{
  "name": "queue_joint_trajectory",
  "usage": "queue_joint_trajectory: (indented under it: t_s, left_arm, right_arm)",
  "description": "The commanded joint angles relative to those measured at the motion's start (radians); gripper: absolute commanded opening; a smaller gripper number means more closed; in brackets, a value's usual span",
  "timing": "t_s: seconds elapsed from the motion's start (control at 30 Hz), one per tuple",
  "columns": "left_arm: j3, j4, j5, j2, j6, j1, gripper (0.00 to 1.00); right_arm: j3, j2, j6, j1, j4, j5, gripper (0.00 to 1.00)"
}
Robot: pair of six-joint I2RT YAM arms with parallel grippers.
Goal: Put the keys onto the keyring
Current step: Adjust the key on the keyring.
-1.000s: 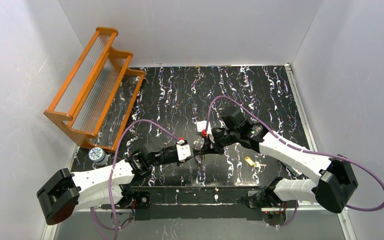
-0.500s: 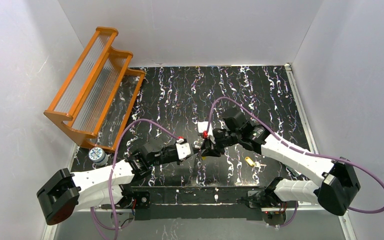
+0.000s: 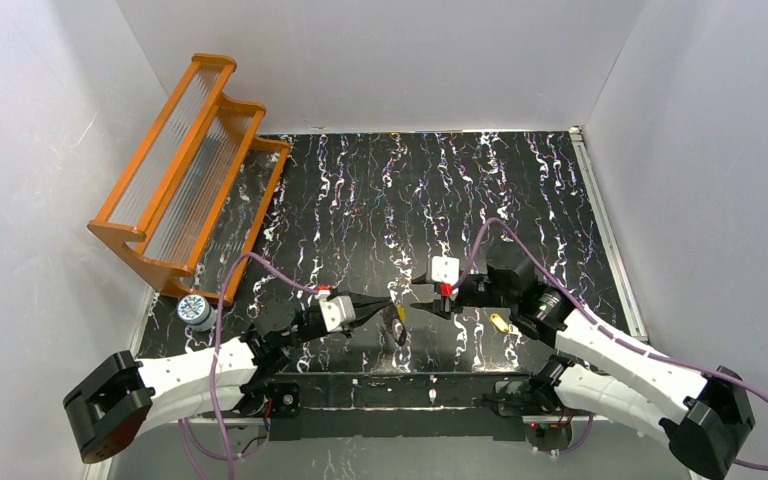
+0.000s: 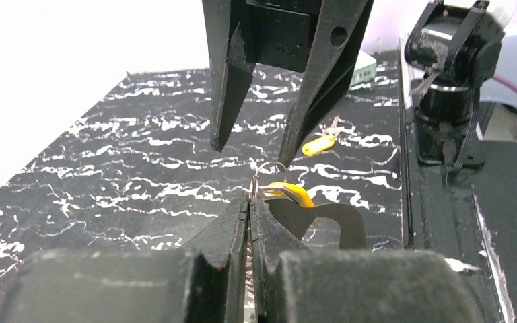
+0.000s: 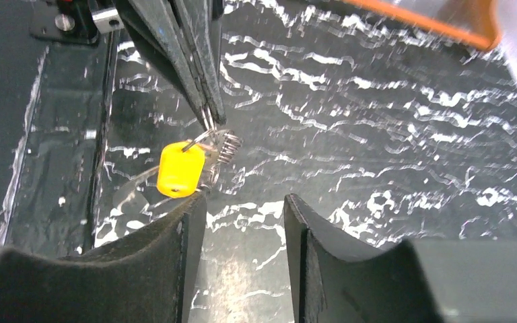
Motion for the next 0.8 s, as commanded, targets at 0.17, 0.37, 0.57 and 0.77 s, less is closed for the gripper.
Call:
queue_joint_trajectory:
  t_s: [0.17, 0.37, 0.57, 0.77]
  left_arm:
    - [-0.038, 0.239, 0.007, -0.021, -0.044, -0.004, 0.00]
    - [-0.035, 0.241, 0.008, -0.008, -0.047, -0.004, 0.00]
    - [-0.032, 0.240, 0.007, 0.000, -0.047, -0.004, 0.00]
    - [-0.028, 0.240, 0.012, 0.011, -0.047, -0.004, 0.00]
  right_arm:
    - [-0.027, -0.068, 0.088, 0.000, 0.277, -0.153, 0.51]
    - [-0.022, -0.040, 0.151, 0.000, 0.328, -0.202, 0.52]
    - [-0.012, -0.007, 0.210, 0.000, 0.357, -0.207, 0.51]
    - [0.009, 0.023, 0.274, 0.000, 0.338, -0.147, 0.39]
